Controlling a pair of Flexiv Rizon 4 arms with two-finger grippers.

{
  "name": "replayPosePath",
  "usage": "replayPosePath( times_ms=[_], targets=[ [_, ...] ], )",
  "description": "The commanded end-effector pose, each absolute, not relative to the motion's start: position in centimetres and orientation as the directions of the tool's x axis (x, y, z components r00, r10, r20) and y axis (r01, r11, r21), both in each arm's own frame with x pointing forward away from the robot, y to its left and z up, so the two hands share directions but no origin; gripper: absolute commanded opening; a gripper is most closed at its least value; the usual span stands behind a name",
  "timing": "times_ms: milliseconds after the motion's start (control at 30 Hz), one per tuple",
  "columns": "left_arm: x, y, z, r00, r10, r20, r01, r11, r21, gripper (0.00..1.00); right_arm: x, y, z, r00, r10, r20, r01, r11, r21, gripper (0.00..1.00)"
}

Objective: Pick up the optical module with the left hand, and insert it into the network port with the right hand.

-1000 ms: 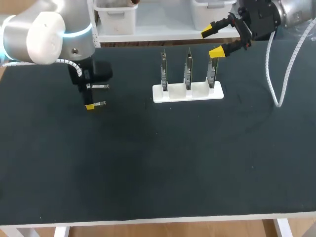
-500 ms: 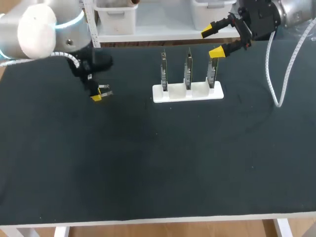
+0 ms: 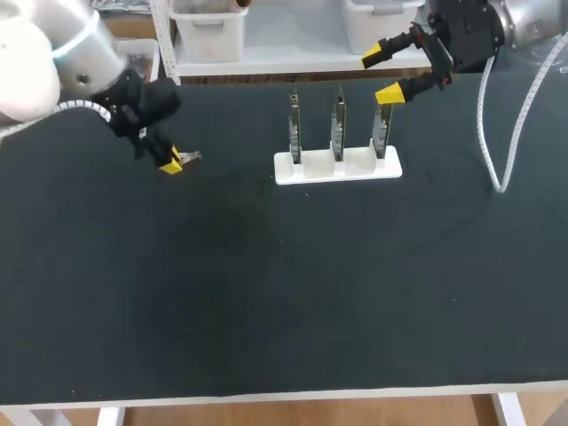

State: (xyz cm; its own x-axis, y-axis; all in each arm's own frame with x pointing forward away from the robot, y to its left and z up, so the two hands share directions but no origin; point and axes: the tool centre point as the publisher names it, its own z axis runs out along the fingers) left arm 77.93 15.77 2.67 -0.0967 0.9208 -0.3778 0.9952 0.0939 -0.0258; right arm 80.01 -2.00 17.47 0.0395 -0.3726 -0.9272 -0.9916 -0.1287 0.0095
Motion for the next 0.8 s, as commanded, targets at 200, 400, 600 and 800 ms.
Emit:
replayPosePath(
  times_ms=[200,400,600,800],
  targets=[
    [77.4,16.0,2.6,-0.094,0.915,-0.393,0.995,0.097,-0.013,0.0,79.7,-2.0,17.5,0.041,-0.373,-0.927,-0.992,-0.124,0.006,1.0],
    [77.4,16.0,2.6,-0.094,0.915,-0.393,0.995,0.097,-0.013,0.0,79.7,-2.0,17.5,0.041,-0.373,-0.927,-0.992,-0.124,0.006,1.0],
    [77.4,16.0,2.6,-0.094,0.915,-0.393,0.995,0.097,-0.013,0.0,79.7,-2.0,17.5,0.041,-0.373,-0.927,-0.992,-0.124,0.006,1.0],
    [78.0,14.4,4.5,-0.035,0.91,-0.414,0.997,0.058,0.043,0.0,79.7,-2.0,17.5,0.041,-0.373,-0.927,-0.992,-0.124,0.006,1.0]
  ],
)
